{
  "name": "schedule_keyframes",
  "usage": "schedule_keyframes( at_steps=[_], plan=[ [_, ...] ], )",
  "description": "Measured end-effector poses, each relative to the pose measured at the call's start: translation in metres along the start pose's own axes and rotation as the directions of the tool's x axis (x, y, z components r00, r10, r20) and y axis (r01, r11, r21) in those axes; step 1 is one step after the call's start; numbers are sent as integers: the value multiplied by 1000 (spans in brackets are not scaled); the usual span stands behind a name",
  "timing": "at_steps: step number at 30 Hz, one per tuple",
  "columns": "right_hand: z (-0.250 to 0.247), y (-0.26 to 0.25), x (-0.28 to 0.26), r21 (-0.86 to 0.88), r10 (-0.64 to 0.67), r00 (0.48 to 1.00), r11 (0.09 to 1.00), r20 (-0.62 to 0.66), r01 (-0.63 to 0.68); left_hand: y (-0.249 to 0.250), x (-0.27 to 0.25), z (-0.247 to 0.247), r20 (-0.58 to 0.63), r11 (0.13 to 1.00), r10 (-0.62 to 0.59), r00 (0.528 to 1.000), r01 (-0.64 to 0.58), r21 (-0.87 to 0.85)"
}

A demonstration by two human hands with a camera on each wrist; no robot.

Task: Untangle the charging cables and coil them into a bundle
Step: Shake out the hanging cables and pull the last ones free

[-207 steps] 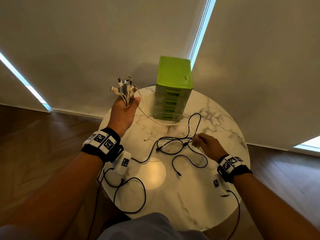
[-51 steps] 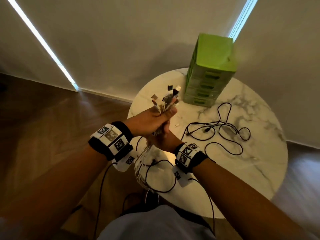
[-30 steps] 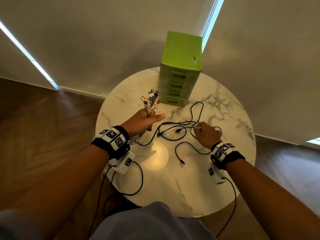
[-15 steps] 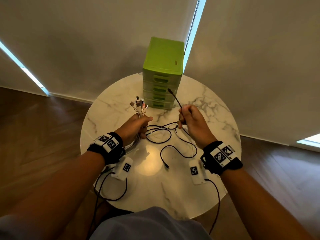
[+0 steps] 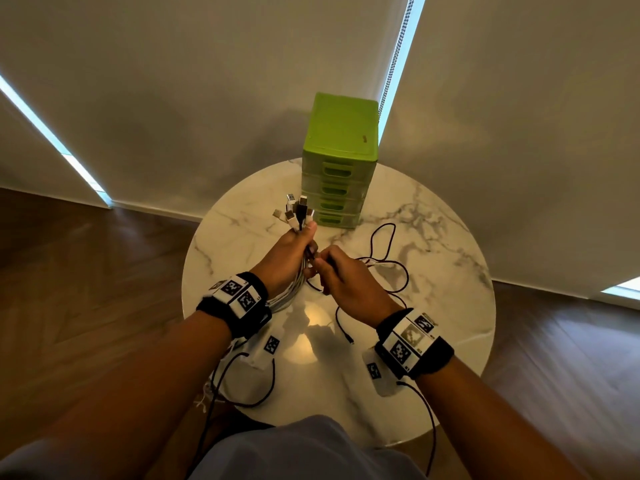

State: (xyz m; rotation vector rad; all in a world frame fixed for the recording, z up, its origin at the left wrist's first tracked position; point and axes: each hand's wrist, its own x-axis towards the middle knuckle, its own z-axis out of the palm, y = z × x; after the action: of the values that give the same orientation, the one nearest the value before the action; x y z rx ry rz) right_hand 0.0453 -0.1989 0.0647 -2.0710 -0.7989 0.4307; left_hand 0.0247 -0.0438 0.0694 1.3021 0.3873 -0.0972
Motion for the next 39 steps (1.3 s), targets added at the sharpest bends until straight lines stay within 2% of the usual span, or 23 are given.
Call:
schedule_keyframes(
  at_steps=[3,4,5,7,11,14,17,20,23,26,29,31,33,35,36,39],
  plan=[
    [5,11,2,-178,-37,998,983,56,46,1,1,-6,-56,977,78,995,-65,205],
    [8,16,2,-250,-60,996,965,65,75,2,1,-8,-45,975,106,993,-95,202],
    [10,23,2,-331,-65,994,939,88,91,4,0,-9,-29,982,130,991,-125,144],
    [13,38,-1,-443,4,988,894,153,65,12,-1,-15,-28,986,168,985,-168,2],
    [9,81,-15,-458,146,979,886,140,-67,37,-3,-47,-85,961,245,966,-253,-113],
    [-5,95,-23,-500,247,967,846,57,-187,52,-2,-69,-108,928,297,949,-313,-200],
    [-24,91,-19,-468,265,962,845,-59,-261,58,-4,-81,-138,922,340,930,-359,-145],
    [-38,72,-4,-498,212,952,814,-222,-298,56,-6,-76,-118,938,346,931,-345,34],
    [-39,34,14,-534,113,933,794,-342,-291,45,-10,-59,-71,937,280,957,-256,236],
    [-27,-6,25,-596,9,963,784,-268,-173,35,-9,-40,2,918,193,981,-181,352],
    [-11,-25,27,-674,-117,980,739,-159,-21,31,-6,-26,20,925,152,988,-149,350],
    [-2,-22,28,-581,-122,989,812,-78,54,30,-4,-23,35,941,160,987,-163,297],
    [8,-15,30,-356,-117,993,929,-30,99,31,-1,-22,39,947,195,980,-198,254],
    [16,-7,31,-211,-95,995,974,-23,88,28,5,-24,17,931,248,969,-243,274],
    [18,-4,32,-206,-64,998,977,-9,60,26,7,-25,15,923,267,964,-260,284],
    [15,1,34,-359,80,992,933,97,-40,23,9,-26,41,925,301,953,-302,231]
  ],
)
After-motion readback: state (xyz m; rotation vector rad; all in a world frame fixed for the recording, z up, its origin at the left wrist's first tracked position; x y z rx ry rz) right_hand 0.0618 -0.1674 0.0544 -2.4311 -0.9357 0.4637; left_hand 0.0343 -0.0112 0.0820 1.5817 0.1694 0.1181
